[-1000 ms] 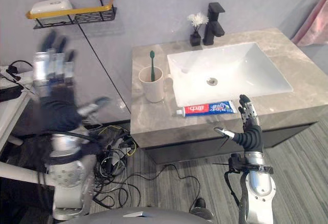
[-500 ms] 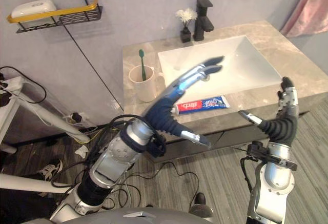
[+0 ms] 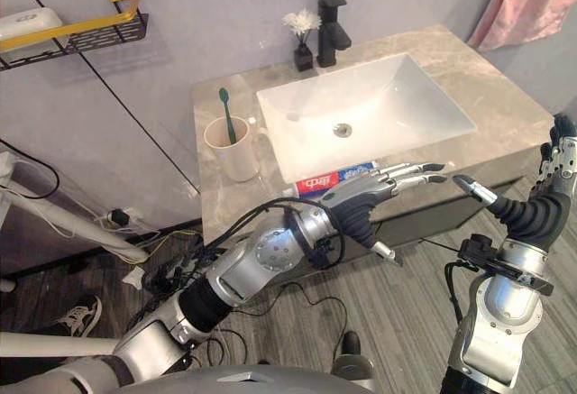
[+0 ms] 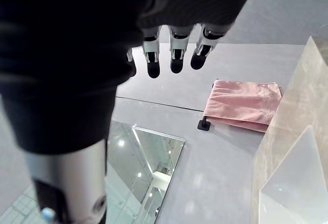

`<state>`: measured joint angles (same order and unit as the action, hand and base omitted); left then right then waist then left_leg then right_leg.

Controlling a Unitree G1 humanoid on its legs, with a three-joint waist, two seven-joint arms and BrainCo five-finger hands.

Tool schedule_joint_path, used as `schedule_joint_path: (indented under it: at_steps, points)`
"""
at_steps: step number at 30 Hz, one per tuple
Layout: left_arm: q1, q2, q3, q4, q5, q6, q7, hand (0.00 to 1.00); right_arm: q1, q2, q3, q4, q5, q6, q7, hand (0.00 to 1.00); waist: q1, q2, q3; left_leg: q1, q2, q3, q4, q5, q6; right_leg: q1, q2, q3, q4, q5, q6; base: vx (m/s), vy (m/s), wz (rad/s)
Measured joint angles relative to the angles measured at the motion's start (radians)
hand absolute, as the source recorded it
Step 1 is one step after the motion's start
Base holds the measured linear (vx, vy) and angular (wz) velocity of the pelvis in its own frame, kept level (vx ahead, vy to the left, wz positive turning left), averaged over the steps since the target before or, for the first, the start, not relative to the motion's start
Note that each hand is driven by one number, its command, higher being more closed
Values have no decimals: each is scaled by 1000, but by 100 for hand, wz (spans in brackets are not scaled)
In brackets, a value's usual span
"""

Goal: Organize washtable

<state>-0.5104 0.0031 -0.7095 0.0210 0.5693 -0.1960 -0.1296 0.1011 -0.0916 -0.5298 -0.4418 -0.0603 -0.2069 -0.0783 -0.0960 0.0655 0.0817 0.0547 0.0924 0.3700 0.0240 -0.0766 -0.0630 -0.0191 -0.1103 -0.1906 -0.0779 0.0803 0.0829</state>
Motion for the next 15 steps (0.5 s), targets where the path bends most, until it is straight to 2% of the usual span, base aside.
schedule_joint_path:
  at_steps: [4, 9, 15]
  points:
    - [-44, -25, 2, 62, 66, 8, 29, 0, 1, 0, 1, -33, 0, 4, 0, 0, -3, 1, 1, 0, 0, 17, 1, -2, 1, -14, 0, 18, 10, 0, 0, -13, 11, -15]
    - [-78, -41, 15, 106, 128, 39, 70, 0, 0, 1, 5, -43, 0, 4, -1, 0, -4, -3, 4, 3, 0, 36, 1, -2, 1, -26, 1, 40, 21, 0, 0, -18, 4, -11]
    - [-78, -41, 75, 111, 228, 71, 77, 0, 9, 5, 7, -43, 0, 18, 1, 0, -5, -2, 4, 2, 0, 45, 1, -2, 1, -34, 2, 45, 24, 2, 1, -6, -1, -5]
